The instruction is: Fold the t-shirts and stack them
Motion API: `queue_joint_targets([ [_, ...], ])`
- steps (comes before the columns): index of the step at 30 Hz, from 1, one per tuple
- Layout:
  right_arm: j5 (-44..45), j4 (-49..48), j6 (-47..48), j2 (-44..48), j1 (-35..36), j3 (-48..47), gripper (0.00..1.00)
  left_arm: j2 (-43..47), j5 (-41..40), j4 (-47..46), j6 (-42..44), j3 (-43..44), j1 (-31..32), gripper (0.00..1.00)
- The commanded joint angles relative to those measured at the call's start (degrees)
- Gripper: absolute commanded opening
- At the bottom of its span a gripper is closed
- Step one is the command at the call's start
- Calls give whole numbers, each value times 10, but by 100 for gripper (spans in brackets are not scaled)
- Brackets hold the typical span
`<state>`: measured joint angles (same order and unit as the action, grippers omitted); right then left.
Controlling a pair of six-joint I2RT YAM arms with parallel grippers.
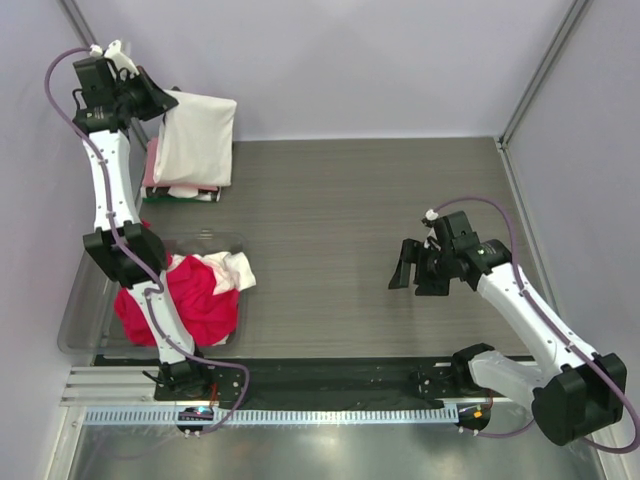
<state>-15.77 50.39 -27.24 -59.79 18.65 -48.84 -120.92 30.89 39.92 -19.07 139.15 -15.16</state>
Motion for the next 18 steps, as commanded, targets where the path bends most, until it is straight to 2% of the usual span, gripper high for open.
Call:
queue_joint_targets([
  [1, 1, -22, 8, -14, 2, -9, 75, -15, 35, -47, -10, 36, -15, 0],
  [10, 5, -49, 5, -74, 2, -24, 75, -102, 53, -49, -18, 94, -36, 0],
  [18, 7, -76, 4, -139, 2, -31, 75, -155, 16, -64, 1, 137, -38, 0],
])
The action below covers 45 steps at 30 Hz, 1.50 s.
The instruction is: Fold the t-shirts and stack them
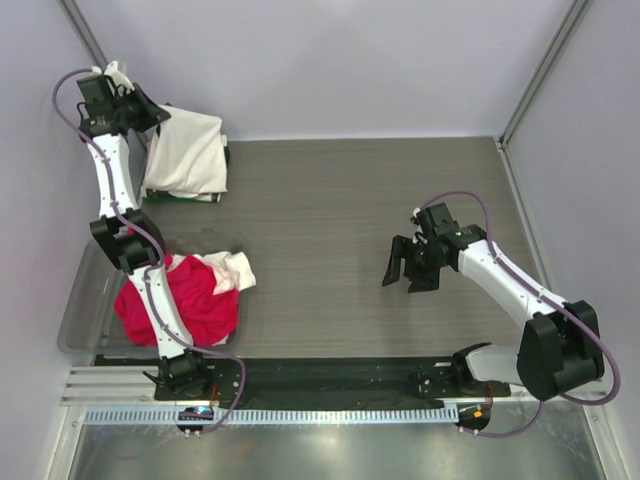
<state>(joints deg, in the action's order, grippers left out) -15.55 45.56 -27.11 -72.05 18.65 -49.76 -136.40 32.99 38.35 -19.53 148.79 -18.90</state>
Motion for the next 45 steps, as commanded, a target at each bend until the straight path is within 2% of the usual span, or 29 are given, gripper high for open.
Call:
queue_joint_targets([
  [1, 3, -36, 0, -23, 2, -21, 75, -4, -13, -49, 11, 45, -1, 0],
  [5, -4, -56, -3, -51, 2, -20, 75, -24, -75, -76, 32, 41, 0, 0],
  [7, -4, -61, -3, -64, 2, -21, 74, -25, -143, -100, 44, 33, 1, 0],
  [8, -4, -63, -4, -69, 2, -22, 74, -23, -175, -142, 55, 2, 4, 0],
  [9, -4, -63, -3, -72, 2, -24, 75, -17, -286, -167, 60, -15, 5, 4],
  [10, -4, -65, -3, -77, 2, -24, 75, -17, -356, -189, 64, -32, 10, 12],
  [11, -5, -67, -3, -79, 2, -24, 75, -18, -413, -224, 82, -48, 18, 51],
  [12, -6, -68, -4, -81, 2, -24, 75, -19, -438, -235, 88, -50, 21, 80],
  [13, -7, -70, -5, -85, 2, -24, 74, -21, -490, -241, 83, -54, 23, 99],
  [19, -18, -73, -15, -72, 3, -24, 74, 16, -497, -238, 70, -124, 34, 100],
  [25, -18, -65, -25, -22, 4, -10, 74, 100, -519, -238, 74, -209, 74, 100],
  [30, -15, -49, -29, 11, 9, -10, 75, 211, -573, -238, 91, -304, 140, 100],
  [33, -11, -35, -31, 33, 9, -22, 75, 290, -577, -214, 76, -366, 180, 100],
  [36, -11, -21, -36, 52, 10, -36, 75, 375, -547, -169, 32, -439, 216, 100],
  [38, -17, -18, -43, 67, 11, -44, 75, 422, -499, -143, 10, -487, 231, 100],
  [41, -24, -17, -55, 90, 13, -40, 75, 512, -439, -112, -29, -592, 250, 100],
  [45, -33, -18, -66, 118, 14, -22, 75, 628, -405, -70, -61, -720, 264, 100],
])
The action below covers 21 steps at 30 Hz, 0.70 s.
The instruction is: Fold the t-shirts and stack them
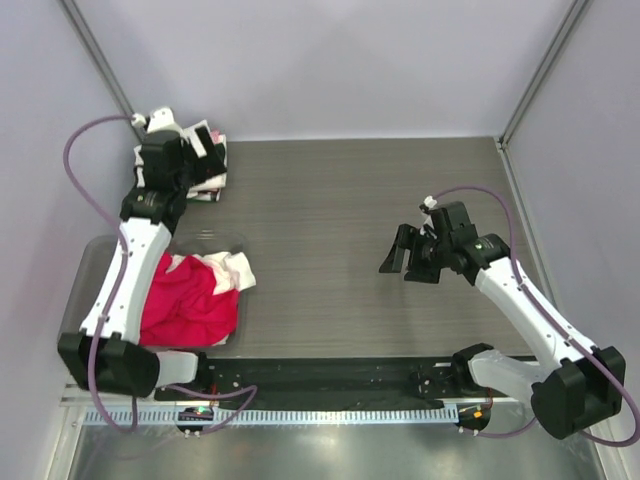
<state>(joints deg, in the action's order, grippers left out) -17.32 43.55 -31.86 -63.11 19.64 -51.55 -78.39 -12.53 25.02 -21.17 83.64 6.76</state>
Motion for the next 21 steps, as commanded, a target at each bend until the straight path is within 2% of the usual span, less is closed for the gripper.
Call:
queue_joint_targets([
  [1, -17, 3, -21, 34, 5, 0, 75, 70, 59, 83, -62, -116, 8, 100],
  [4, -18, 2, -27, 55, 5, 17, 75, 168, 78, 107, -55, -219, 8, 100],
  [8, -21, 0, -36, 84, 7, 44, 75, 292, 38, 122, -39, -324, 7, 100],
  [9, -23, -1, -38, 91, 6, 50, 76, 345, 34, 122, -39, -341, 7, 100],
  [13, -18, 0, -51, 122, 5, 79, 77, 456, 22, 120, -11, -408, 8, 100],
  [17, -12, 0, -77, 163, 7, 110, 79, 516, -6, 122, -16, -422, 9, 100],
  [21, -5, -3, -98, 192, 6, 129, 79, 485, 9, 125, -20, -424, 22, 100],
])
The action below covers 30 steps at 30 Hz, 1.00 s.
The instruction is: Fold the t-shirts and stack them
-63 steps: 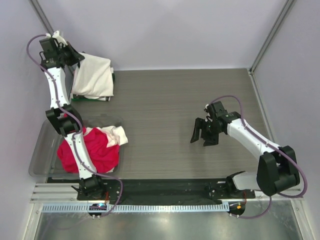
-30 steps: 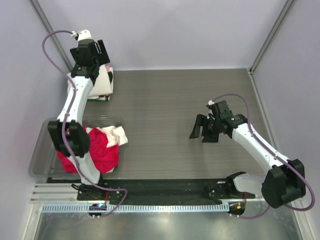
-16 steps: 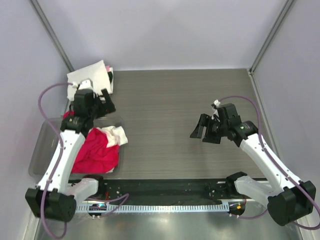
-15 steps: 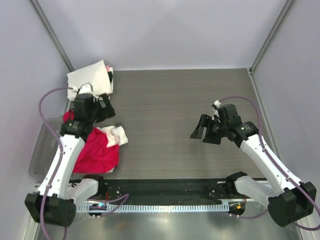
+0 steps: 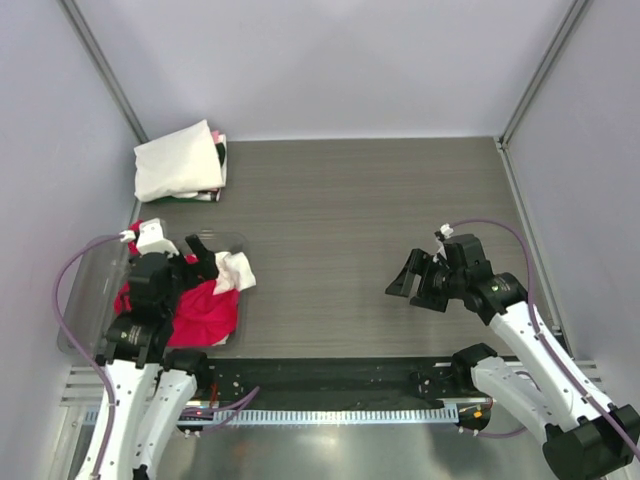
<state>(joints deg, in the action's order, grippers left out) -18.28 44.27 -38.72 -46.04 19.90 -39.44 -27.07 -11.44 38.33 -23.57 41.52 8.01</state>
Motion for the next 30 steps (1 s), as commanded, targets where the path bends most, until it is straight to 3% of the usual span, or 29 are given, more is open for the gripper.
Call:
queue_joint_targets([
  [1, 6, -9, -32, 27, 4, 11, 79, -36, 1, -7, 4, -1, 10, 100],
  [6, 11, -9, -50, 51, 4, 40, 79, -69, 19, 25, -12, 28, 9, 100],
  [13, 18, -3, -46, 65, 3, 58, 79, -45, 71, 109, -239, 188, 10, 100],
  [17, 18, -4, -40, 45, 3, 60, 80, -31, 85, 111, -394, 326, 10, 100],
  [20, 24, -11, -36, 29, 3, 60, 80, -75, 72, 155, -439, 479, 9, 100],
  [21, 26, -14, -36, 25, 4, 61, 80, -95, 64, 227, -456, 594, 9, 100],
  [24, 37, -21, -35, 14, 3, 67, 79, -189, 20, 374, -490, 796, 9, 100],
  [27, 46, -36, -32, 1, 4, 79, 80, -238, 18, 396, -530, 878, 9, 100],
  [30, 46, -50, -34, -29, 3, 82, 80, -243, 32, 325, -539, 894, 9, 100],
])
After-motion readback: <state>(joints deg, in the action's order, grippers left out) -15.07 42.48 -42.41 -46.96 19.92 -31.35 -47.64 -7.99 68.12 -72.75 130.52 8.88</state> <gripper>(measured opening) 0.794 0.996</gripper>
